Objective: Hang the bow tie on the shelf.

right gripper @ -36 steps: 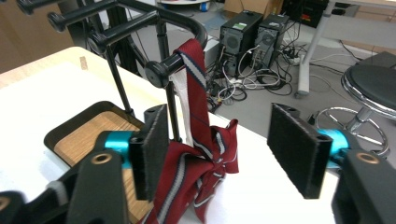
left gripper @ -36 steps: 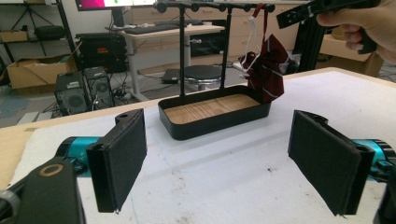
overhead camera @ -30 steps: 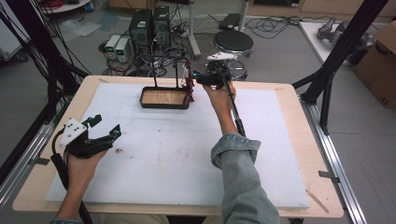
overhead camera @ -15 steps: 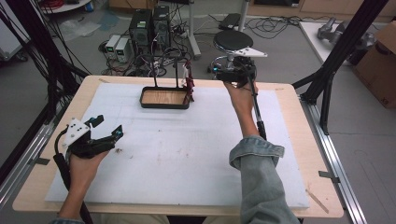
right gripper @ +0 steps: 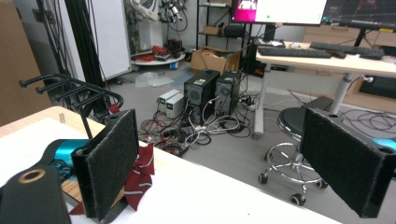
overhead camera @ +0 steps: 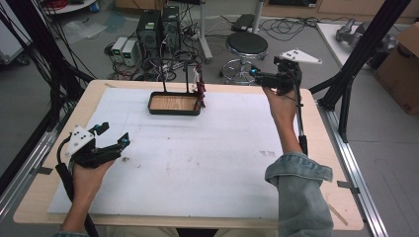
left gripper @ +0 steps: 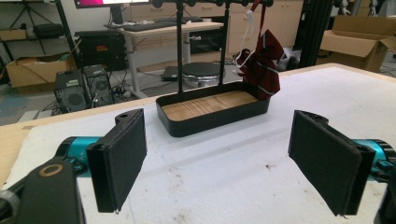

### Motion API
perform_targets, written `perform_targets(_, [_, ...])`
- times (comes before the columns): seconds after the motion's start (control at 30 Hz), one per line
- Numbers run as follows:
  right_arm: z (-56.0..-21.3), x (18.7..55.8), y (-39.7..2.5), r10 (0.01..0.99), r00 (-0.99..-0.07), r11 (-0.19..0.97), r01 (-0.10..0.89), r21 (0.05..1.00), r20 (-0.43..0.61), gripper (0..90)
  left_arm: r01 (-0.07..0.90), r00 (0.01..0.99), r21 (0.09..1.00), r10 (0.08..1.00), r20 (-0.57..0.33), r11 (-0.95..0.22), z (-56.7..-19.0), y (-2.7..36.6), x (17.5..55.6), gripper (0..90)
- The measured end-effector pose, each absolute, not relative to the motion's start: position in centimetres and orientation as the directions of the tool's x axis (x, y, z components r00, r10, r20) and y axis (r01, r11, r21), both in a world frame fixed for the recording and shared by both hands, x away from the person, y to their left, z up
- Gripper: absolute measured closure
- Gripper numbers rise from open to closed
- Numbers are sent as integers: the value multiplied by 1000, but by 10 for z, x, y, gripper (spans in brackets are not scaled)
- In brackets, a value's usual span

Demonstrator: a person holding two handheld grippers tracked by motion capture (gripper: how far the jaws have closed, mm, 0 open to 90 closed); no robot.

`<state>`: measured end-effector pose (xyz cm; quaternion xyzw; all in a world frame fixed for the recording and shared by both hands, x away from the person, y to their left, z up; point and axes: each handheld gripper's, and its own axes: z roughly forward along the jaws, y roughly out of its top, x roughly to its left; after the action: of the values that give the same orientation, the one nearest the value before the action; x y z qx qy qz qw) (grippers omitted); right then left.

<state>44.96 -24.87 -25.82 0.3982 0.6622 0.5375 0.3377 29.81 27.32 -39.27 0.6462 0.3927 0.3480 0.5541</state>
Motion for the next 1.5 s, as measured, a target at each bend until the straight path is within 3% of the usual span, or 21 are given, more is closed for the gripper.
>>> perform_targets(0.37, [-269,406,-288,885,-465,44,143,989,28,112,129,450,988,893,18,-85,-395,272,299,196])
perform_targets(0.83, [-307,334,-326,919,-393,-9,64,998,33,112,132,449,987,893,26,-95,-397,270,298,196])
perform_targets(1.17, [-352,293,-346,940,-330,-68,53,996,81,112,130,447,986,894,32,-100,-397,268,296,195])
perform_targets(1.5, [-404,268,-342,946,-307,-78,108,991,107,112,139,444,984,895,35,-108,-400,267,297,195])
